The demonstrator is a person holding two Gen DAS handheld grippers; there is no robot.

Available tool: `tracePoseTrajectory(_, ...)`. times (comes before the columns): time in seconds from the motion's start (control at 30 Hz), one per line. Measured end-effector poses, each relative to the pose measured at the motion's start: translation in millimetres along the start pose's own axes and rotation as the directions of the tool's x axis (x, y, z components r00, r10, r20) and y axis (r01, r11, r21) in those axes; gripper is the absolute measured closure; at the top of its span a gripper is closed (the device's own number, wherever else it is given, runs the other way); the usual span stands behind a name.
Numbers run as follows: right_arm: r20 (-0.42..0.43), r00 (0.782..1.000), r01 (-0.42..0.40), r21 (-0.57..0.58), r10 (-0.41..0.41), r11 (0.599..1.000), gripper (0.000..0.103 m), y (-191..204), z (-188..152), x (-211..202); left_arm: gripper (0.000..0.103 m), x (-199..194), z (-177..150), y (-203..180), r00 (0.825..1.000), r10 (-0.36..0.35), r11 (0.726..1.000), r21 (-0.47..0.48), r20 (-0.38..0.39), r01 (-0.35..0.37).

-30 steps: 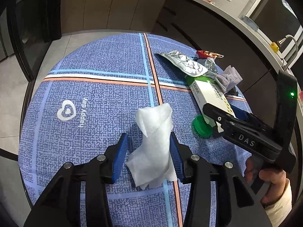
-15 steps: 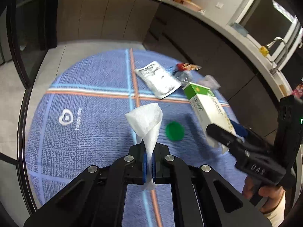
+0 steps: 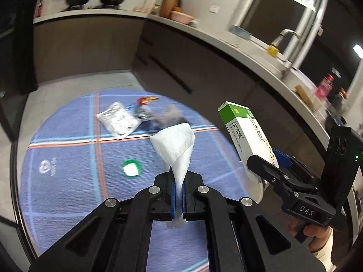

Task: Collect trash
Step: 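Grasp the white tissue with the left tool while the right tool grasps the white-green medicine box, then carry the tissue and medicine box over the white bin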

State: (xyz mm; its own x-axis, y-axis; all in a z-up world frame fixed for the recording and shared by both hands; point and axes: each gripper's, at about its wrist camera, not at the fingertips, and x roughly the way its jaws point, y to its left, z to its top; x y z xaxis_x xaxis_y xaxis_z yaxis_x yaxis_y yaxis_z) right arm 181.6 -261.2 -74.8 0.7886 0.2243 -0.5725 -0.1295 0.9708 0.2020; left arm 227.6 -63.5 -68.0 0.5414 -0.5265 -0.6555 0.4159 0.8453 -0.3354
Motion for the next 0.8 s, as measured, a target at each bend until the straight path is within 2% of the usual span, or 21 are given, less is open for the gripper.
tracePoseTrajectory(0.2,0.044,0.994,0.093,0.054,-0.096,0.994,0.027,-50.0,-13.6,-41.6,0.1,26.0,3.3,-62.4,0.996,-0.078,0.993,0.089,-0.038,0.081)
tracePoseTrajectory(0.4,0.044,0.979,0.191,0.135,-0.199,0.972,0.027,-106.8,-38.1,-67.2,0.1,67.6,-0.6,-125.2,0.984,-0.142,0.974,0.161,-0.104,0.157)
tracePoseTrajectory(0.63,-0.006,0.958,0.279,0.246,-0.286,0.928,0.027,-177.0,-84.4,-83.8,0.1,128.7,-14.6,-187.3,0.961,-0.173,0.951,0.219,-0.214,0.22)
tracePoseTrajectory(0.8,-0.061,0.954,0.299,0.281,-0.294,0.912,0.027,-210.0,-114.5,-73.6,0.1,175.9,-24.2,-223.8,0.946,-0.163,0.936,0.258,-0.282,0.238)
